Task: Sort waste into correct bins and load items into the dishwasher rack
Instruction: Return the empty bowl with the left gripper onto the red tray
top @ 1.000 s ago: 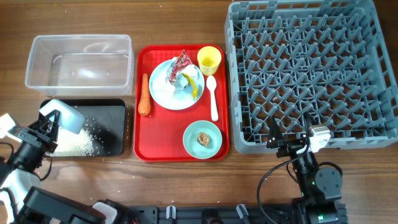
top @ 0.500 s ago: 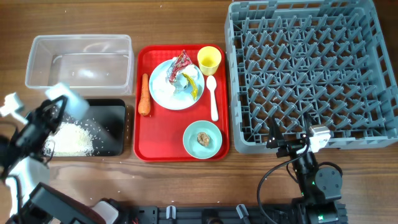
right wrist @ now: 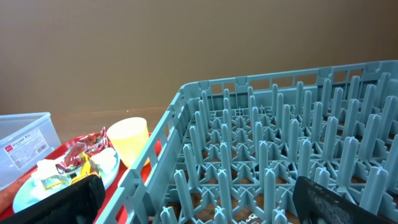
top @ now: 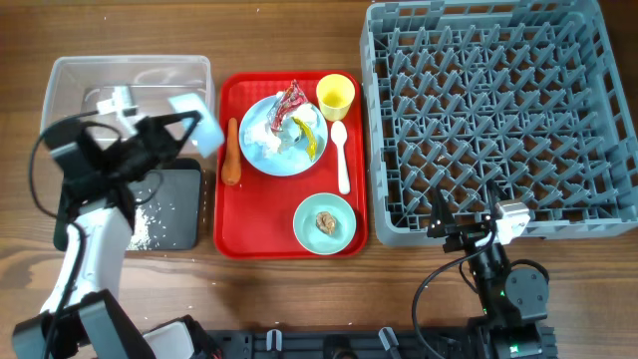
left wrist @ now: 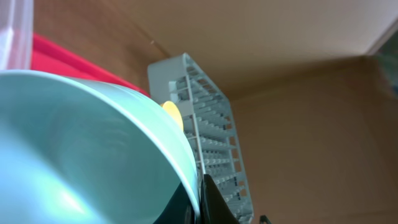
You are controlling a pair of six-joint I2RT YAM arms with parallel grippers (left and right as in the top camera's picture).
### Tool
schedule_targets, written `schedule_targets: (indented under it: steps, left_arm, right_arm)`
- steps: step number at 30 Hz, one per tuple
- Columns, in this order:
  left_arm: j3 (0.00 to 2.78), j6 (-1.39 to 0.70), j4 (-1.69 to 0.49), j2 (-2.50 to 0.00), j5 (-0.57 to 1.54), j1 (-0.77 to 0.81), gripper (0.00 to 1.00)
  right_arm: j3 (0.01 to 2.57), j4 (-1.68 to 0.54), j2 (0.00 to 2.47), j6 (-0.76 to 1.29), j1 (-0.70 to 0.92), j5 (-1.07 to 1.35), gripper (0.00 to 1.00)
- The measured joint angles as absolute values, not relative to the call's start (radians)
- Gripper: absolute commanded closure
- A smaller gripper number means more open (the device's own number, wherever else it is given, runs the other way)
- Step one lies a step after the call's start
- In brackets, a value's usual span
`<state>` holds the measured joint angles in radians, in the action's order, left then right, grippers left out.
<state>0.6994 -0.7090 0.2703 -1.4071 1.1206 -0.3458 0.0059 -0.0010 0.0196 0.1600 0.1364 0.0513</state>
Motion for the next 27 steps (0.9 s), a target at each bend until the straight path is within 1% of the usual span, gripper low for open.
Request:
schedule_targets:
  steps: [11, 21, 27]
  left_arm:
    - [0.717, -0.565, 0.039, -1.406, 0.836, -0.103, 0.96]
    - [0.717, -0.47, -0.088, -1.402, 0.683, 0.062, 0.96]
    - [0.718, -0.419, -0.181, -1.338, 0.547, 0.156, 0.96]
  right_arm:
    - [0.006, -0.001, 0.02, 0.16, 0.136, 0.051, 0.0]
    - [0.006, -0.001, 0.02, 0.16, 0.136, 0.051, 0.0]
    - [0.006, -0.001, 0.02, 0.16, 0.136, 0.051, 0.0]
